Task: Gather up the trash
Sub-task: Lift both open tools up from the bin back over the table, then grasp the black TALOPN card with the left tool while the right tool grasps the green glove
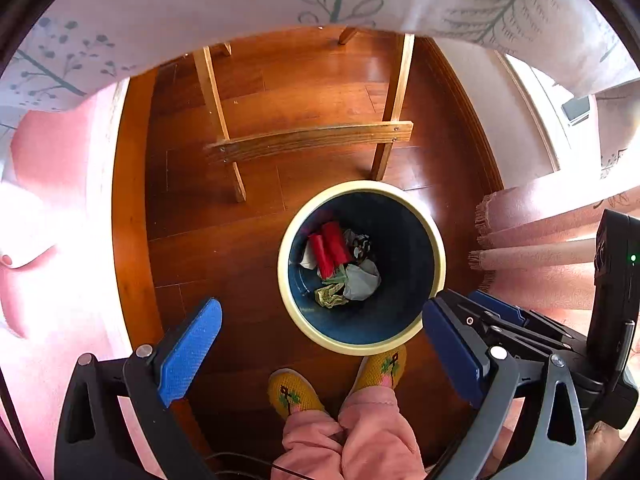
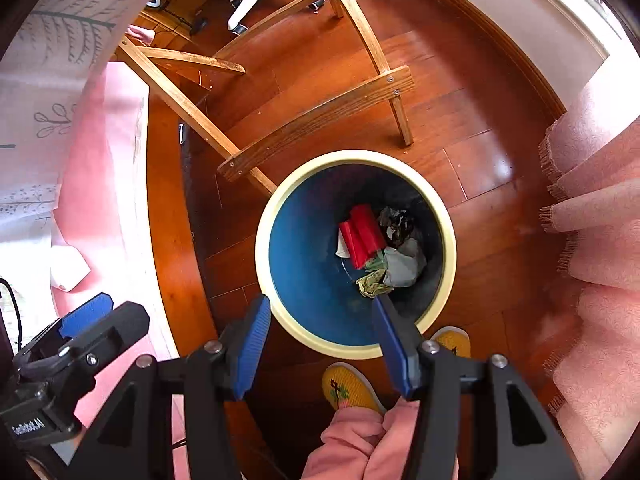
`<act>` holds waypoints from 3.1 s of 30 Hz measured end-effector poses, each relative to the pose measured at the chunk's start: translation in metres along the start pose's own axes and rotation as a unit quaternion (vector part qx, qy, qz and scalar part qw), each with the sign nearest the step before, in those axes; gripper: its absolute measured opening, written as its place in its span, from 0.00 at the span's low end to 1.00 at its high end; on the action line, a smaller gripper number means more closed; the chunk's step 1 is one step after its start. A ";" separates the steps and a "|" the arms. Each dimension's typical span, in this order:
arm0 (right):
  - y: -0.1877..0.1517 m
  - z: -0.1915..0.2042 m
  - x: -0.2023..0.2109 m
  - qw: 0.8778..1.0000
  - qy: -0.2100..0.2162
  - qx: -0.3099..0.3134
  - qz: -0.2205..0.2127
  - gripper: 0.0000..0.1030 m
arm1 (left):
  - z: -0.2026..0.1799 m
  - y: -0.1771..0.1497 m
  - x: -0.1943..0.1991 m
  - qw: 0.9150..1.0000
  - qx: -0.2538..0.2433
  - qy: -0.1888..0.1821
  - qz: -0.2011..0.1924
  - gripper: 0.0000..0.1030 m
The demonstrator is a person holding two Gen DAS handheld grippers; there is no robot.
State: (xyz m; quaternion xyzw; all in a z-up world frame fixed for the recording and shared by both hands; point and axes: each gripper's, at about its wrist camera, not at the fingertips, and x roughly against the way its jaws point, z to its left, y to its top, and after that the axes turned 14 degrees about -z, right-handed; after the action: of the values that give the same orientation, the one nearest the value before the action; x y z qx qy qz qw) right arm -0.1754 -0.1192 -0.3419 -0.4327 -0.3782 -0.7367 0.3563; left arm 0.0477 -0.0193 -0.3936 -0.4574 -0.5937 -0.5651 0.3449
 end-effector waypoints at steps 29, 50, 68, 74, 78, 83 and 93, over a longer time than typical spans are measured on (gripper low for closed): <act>0.097 0.144 0.309 0.966 0.092 0.190 -0.148 0.52 | -0.017 0.113 0.354 0.977 -0.022 0.056 -0.205 0.97; 0.173 0.177 0.329 0.951 0.106 0.208 -0.202 0.52 | 0.015 0.179 0.366 0.968 0.029 0.107 -0.225 0.97; 0.358 0.312 0.186 0.976 0.006 0.106 -0.191 0.52 | 0.115 0.436 0.221 0.980 -0.119 0.010 -0.158 0.93; 0.405 0.346 0.129 0.978 -0.034 0.100 -0.182 0.52 | 0.130 0.485 0.172 0.981 -0.148 -0.015 -0.124 0.89; 0.421 0.356 0.098 0.978 -0.056 0.110 -0.170 0.52 | 0.137 0.499 0.154 0.983 -0.142 -0.043 -0.107 0.89; 0.421 0.365 0.081 0.972 -0.067 0.147 -0.172 0.32 | 0.137 0.502 0.131 0.980 -0.162 -0.077 -0.081 0.89; 0.401 0.328 0.105 0.986 -0.001 0.062 -0.155 0.28 | 0.114 0.507 0.077 0.963 -0.229 -0.139 -0.043 0.77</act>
State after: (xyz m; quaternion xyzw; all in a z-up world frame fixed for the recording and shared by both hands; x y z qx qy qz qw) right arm 0.2482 -0.0399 -0.0357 -0.3468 -0.4863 -0.7576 0.2633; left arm 0.5063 0.0757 -0.1565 -0.5726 -0.5100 -0.6305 0.1205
